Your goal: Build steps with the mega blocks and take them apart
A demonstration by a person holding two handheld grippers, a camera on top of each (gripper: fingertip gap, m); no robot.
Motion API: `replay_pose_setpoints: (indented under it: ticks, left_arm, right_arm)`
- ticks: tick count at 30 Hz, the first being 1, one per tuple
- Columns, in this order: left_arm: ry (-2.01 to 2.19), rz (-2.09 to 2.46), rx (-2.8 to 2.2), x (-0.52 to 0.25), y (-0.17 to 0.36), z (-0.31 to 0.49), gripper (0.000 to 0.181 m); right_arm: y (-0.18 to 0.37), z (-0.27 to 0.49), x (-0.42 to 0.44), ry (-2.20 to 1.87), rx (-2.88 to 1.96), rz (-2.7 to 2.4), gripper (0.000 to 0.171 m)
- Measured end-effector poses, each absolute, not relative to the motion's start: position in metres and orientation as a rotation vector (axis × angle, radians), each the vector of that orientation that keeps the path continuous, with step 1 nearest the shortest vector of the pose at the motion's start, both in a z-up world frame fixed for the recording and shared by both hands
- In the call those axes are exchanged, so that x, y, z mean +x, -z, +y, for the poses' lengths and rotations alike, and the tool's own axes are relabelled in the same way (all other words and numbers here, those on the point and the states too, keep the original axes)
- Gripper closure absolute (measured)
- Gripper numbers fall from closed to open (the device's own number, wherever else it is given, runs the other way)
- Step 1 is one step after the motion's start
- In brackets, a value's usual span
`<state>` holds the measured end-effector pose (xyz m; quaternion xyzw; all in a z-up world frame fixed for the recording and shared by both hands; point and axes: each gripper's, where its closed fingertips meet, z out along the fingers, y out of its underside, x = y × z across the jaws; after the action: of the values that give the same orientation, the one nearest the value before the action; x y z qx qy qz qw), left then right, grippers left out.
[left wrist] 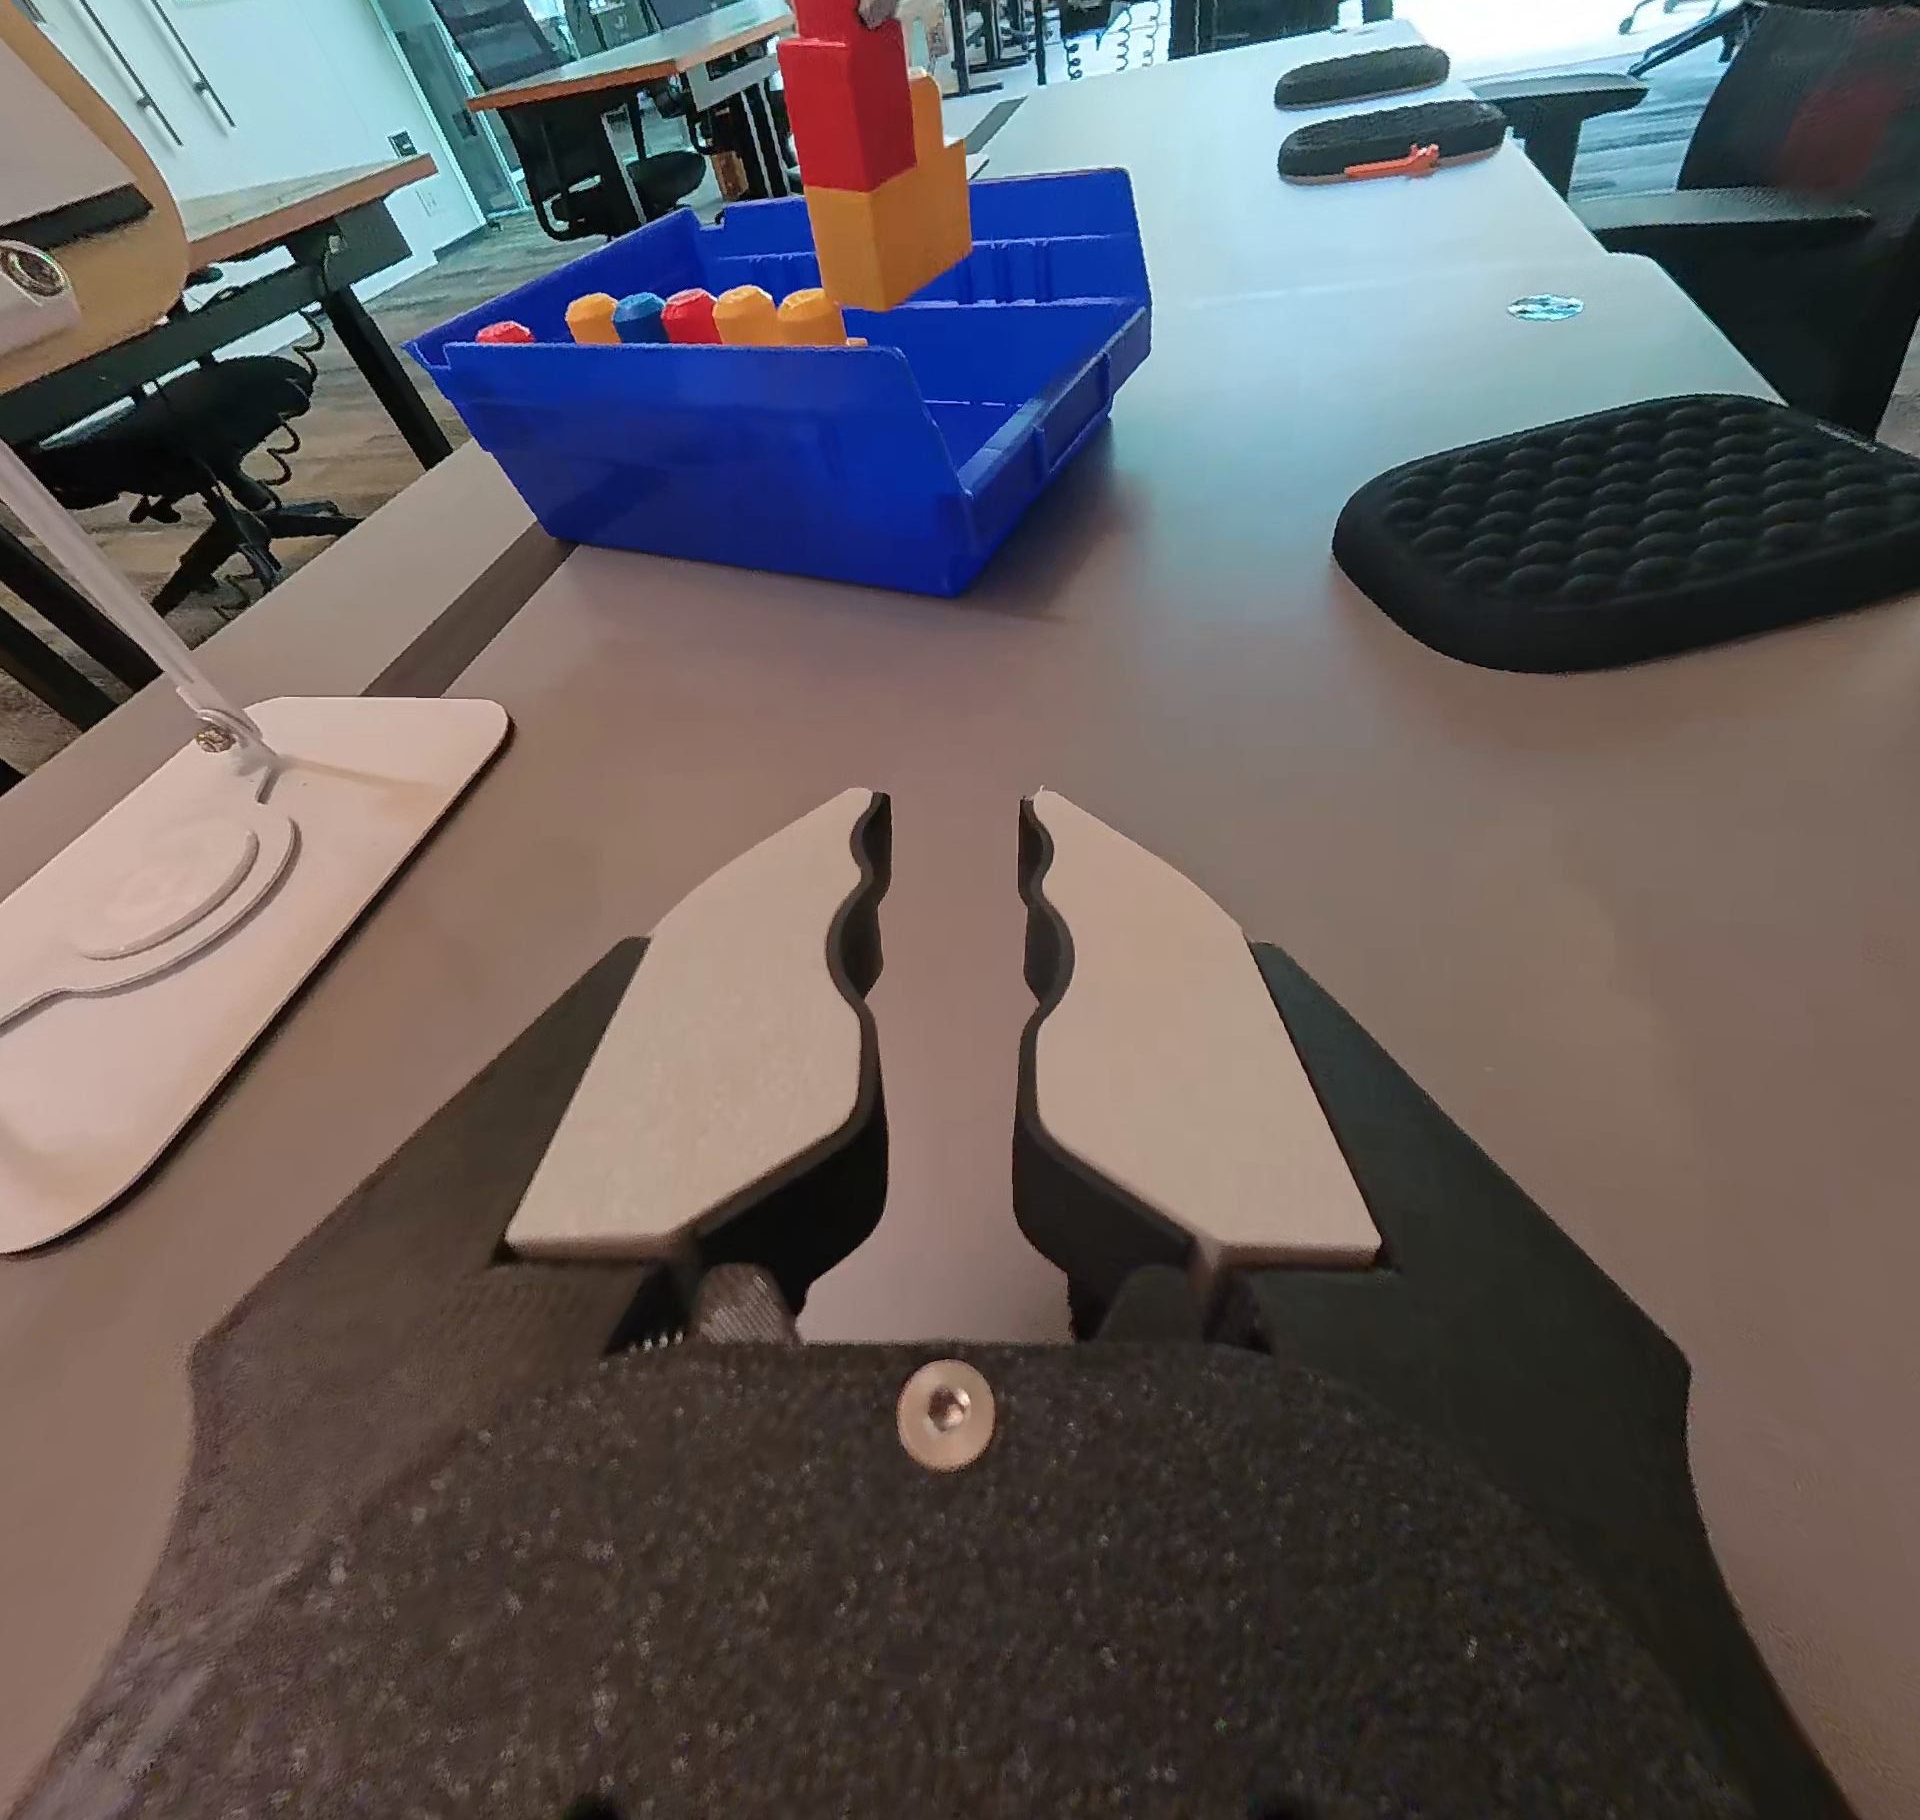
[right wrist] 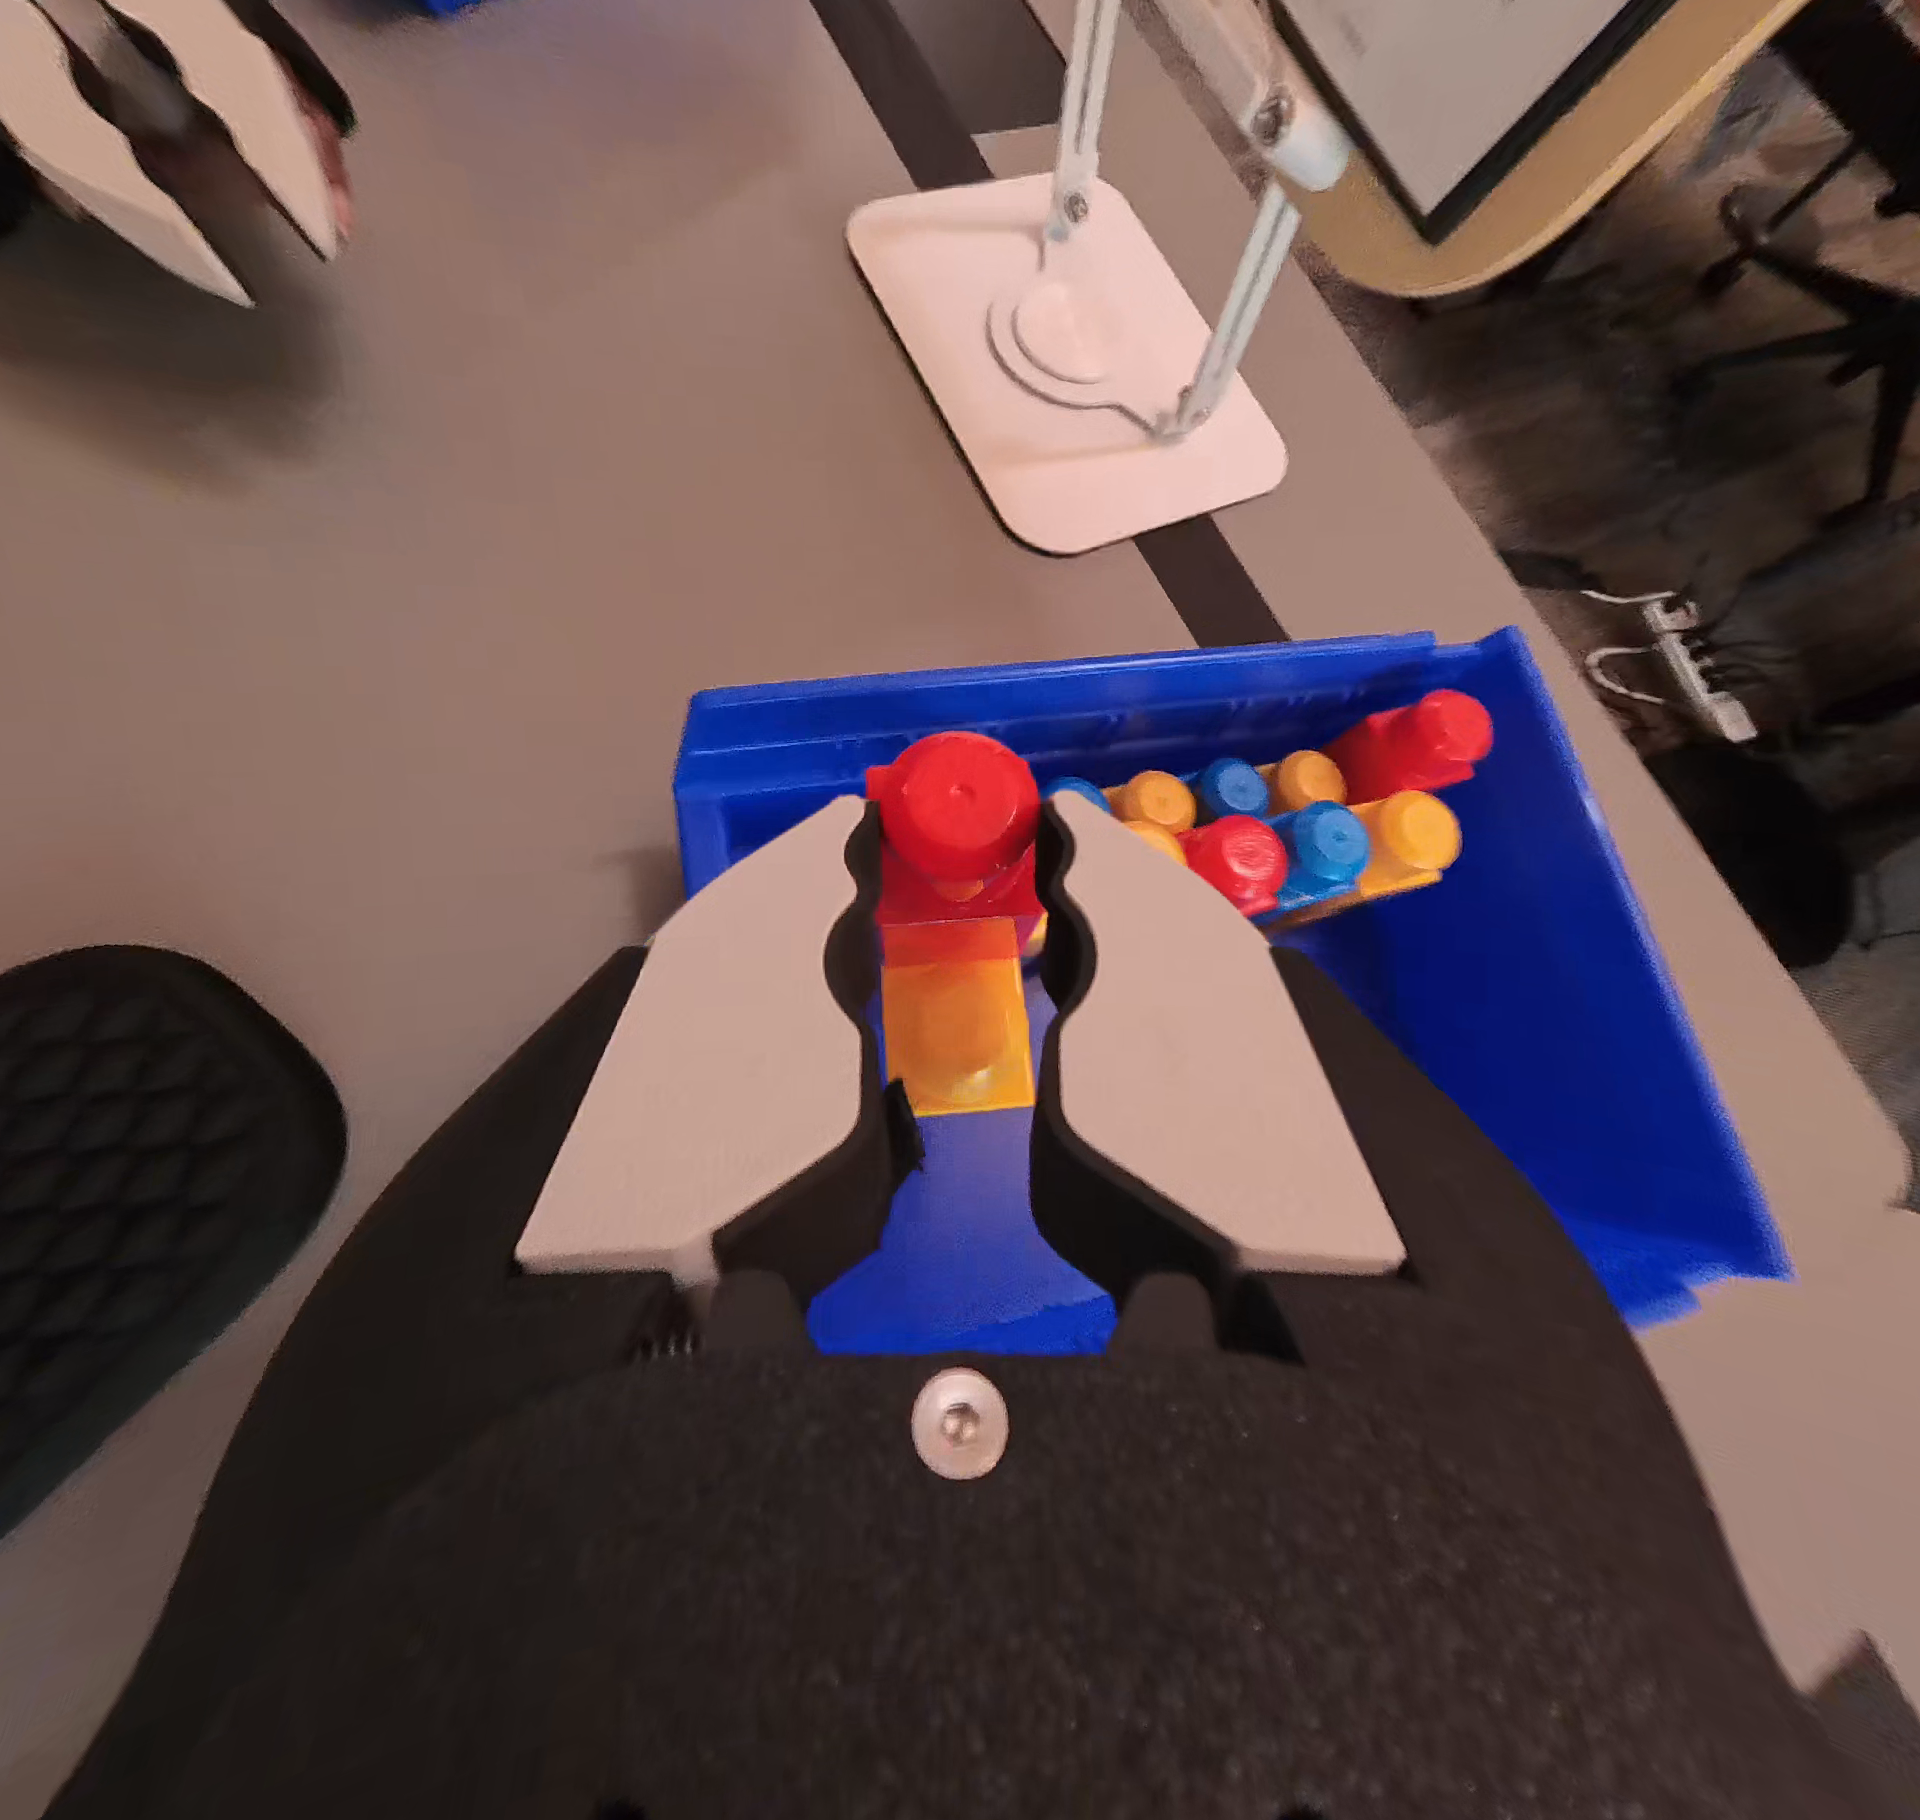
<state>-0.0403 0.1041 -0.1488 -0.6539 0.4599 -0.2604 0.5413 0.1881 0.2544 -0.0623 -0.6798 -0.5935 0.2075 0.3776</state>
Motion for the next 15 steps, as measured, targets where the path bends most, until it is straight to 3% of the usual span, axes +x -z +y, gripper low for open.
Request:
replay_pose_setpoints:
  ticks: [15]
  left_arm:
    - [0.595, 1.126, -1.57, -0.04, 0.156, 0.103, 0.16]
  right_arm:
    - [0.136, 0.245, 0.158, -0.589, -1.809, -1.565, 0.143]
